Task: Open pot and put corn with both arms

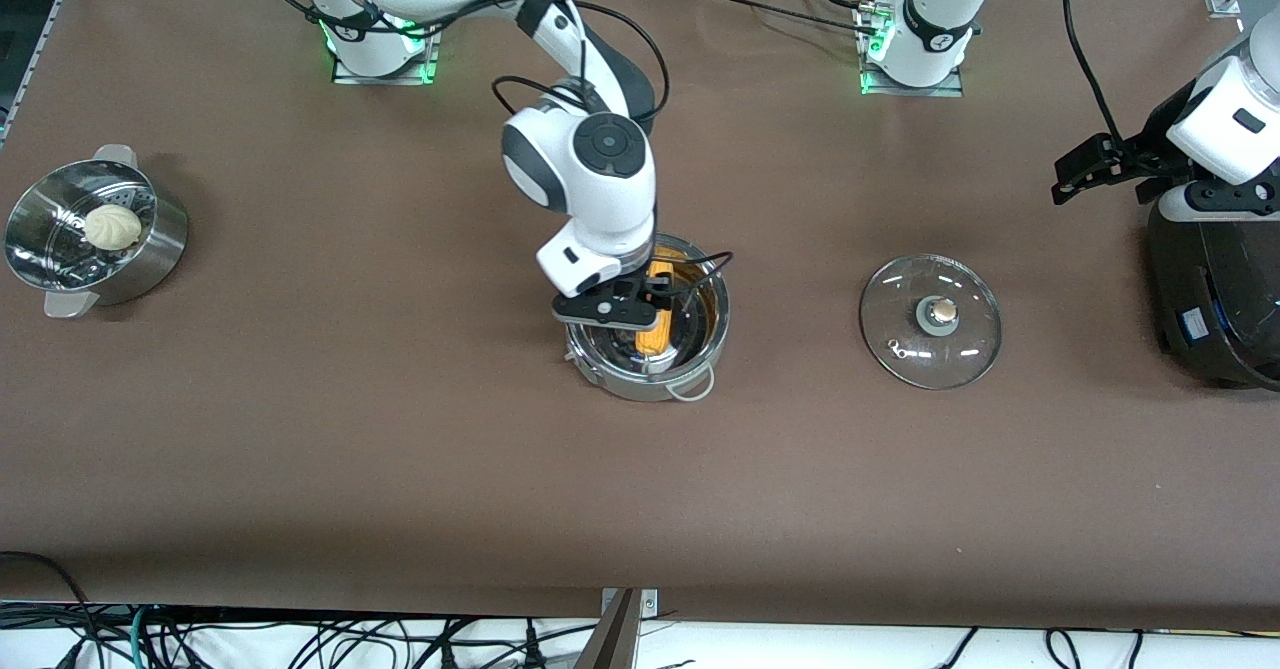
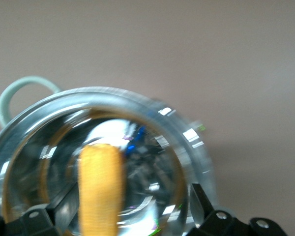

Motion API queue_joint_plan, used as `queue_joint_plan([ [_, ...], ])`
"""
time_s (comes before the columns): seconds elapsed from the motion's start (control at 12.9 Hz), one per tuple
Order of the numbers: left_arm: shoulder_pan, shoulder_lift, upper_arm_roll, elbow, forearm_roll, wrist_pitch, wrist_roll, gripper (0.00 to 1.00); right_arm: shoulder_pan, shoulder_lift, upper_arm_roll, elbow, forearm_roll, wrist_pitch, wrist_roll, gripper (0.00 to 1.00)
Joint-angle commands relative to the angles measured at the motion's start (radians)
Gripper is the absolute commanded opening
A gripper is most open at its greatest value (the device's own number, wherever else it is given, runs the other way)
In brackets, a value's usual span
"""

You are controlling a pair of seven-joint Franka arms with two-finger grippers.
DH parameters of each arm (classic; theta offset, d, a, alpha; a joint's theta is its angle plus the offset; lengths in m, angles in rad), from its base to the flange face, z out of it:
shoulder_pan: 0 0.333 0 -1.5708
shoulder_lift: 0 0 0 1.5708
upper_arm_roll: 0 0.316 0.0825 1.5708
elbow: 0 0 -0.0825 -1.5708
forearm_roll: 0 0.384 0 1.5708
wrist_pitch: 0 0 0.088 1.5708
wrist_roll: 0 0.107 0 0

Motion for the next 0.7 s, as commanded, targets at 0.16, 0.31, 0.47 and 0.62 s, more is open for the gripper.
queue_joint_plan([
  [0.16,-0.007,0.016,0.000,0.037,0.026,-0.025,-0.004,1.00,-0.100,-0.191,-0.121,-0.016,0.110,-0.230,-0.320,1.00],
  [0.31,-0.009,0.016,-0.001,0.037,0.027,-0.025,-0.004,1.00,-0.153,-0.227,-0.173,-0.016,0.129,-0.290,-0.444,1.00],
  [0.47,-0.009,0.016,-0.001,0.038,0.027,-0.025,-0.004,1.00,-0.221,-0.246,-0.213,-0.016,0.188,-0.310,-0.559,1.00],
  [0.62,-0.010,0.023,-0.001,0.055,0.029,-0.027,-0.002,1.00,-0.304,-0.248,-0.253,-0.013,0.236,-0.355,-0.738,1.00],
])
